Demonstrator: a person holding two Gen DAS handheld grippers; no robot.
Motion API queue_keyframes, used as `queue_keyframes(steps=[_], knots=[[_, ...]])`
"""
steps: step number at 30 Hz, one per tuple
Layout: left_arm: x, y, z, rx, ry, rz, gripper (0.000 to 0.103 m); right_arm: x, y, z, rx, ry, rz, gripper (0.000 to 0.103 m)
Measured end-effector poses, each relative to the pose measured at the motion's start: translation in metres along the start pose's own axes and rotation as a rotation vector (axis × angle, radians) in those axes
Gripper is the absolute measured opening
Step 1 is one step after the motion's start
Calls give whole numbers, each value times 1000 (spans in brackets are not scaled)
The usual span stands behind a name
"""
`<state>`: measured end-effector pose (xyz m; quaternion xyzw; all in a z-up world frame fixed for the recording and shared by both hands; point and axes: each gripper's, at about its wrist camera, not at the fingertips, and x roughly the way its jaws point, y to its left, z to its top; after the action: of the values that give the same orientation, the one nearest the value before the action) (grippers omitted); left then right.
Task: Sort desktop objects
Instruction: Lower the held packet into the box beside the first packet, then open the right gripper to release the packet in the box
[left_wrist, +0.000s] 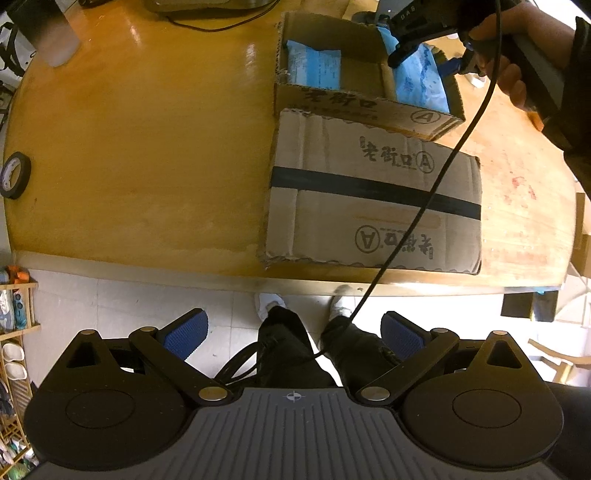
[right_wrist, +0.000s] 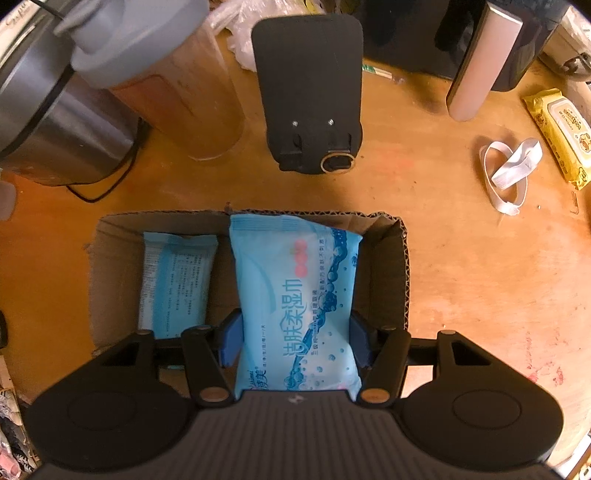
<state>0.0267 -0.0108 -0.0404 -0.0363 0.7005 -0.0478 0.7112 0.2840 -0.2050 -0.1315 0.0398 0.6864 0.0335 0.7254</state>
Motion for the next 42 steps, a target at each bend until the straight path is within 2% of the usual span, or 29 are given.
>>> queue_keyframes(steps=[12,16,19,24,27,29,31,42], knots=[[4,5,3,-9,19,6,103,32,0,-1,13,27,-9,61],[5,7,4,-16,26,9,103,41,7,-2,-9,30,-39,62],[5,8,4,-20,29,9,103,43,12,-4,-23,26,-66,62],[6,6,5,-19,30,4,103,42,11,-6,-26,26,-62,62],[6,5,5,-16,28,2,103,40,10,-4,-21,27,-51,68],[5,4,5,-17,27,2,103,39,10,-3,-20,26,-45,93],[5,4,5,-19,26,2,103,35,13,-2,-30,15,-49,103],[3,1,4,-21,18,4,103,25,13,1,-34,25,-24,103]])
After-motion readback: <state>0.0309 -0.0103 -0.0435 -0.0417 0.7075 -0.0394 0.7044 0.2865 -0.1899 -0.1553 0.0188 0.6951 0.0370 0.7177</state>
